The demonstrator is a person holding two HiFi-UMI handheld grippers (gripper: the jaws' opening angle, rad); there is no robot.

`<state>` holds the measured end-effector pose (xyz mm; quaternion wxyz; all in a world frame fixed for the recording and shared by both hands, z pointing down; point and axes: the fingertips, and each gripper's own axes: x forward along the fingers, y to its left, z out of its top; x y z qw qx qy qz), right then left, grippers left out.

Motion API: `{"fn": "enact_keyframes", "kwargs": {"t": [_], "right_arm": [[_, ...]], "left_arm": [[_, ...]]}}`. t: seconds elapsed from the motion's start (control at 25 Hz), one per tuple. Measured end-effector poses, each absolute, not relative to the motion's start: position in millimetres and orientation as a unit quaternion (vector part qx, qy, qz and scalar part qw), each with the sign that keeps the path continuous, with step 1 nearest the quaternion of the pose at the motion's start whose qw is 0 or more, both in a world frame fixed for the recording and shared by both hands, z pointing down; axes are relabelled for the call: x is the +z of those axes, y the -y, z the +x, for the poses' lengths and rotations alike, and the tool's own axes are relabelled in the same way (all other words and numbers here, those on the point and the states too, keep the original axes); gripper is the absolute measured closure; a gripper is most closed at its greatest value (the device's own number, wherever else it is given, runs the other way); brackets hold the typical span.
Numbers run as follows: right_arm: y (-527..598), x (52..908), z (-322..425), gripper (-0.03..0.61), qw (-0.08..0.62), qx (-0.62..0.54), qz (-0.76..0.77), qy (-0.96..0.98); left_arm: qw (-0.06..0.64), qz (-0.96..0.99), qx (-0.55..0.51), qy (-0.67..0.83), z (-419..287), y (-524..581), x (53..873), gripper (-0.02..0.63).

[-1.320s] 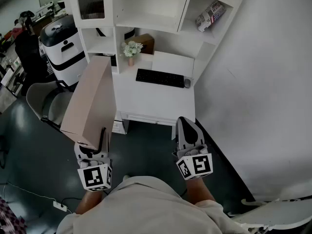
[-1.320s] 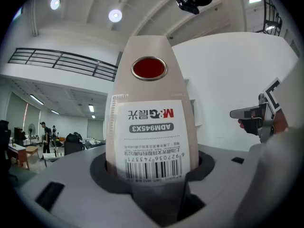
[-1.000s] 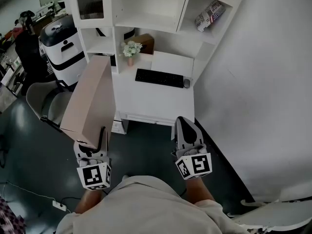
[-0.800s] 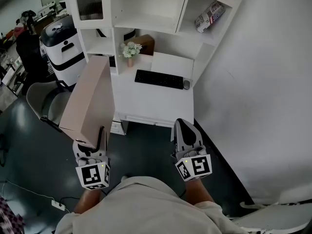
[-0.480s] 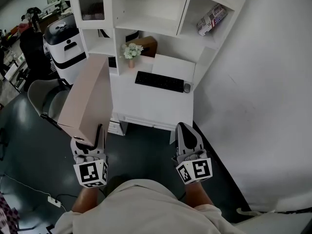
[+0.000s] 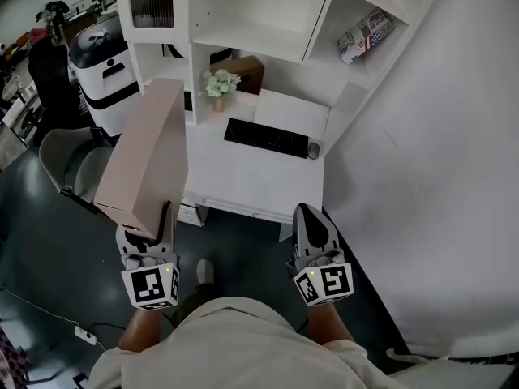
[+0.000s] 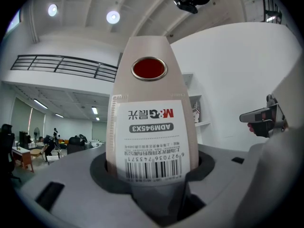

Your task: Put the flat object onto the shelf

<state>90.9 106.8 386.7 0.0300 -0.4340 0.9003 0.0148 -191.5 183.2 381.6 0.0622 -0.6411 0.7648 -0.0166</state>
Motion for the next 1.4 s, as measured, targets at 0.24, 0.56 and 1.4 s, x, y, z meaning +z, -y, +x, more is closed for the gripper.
{"fn": "enact_keyframes", "kwargs": {"t": [0.24, 0.56, 1.4], "right_arm": [[-62, 388, 71, 0.575, 0.024, 0.016, -0.448, -0.893], [-13, 390, 39, 0.575, 0.018, 0.017, -0.461, -0.887], [69, 382, -10, 0.575, 0.028, 0.026, -0.477, -0.878]], "left_arm": [[0.059, -0.654, -0.022, -0.754, -211, -134, 392, 0.342], [0.051, -0.676, -0.022, -0.734, -234, -76, 396, 0.342], [0.052, -0.709, -0.037, -0.702, -270, 24, 400, 0.342]]}}
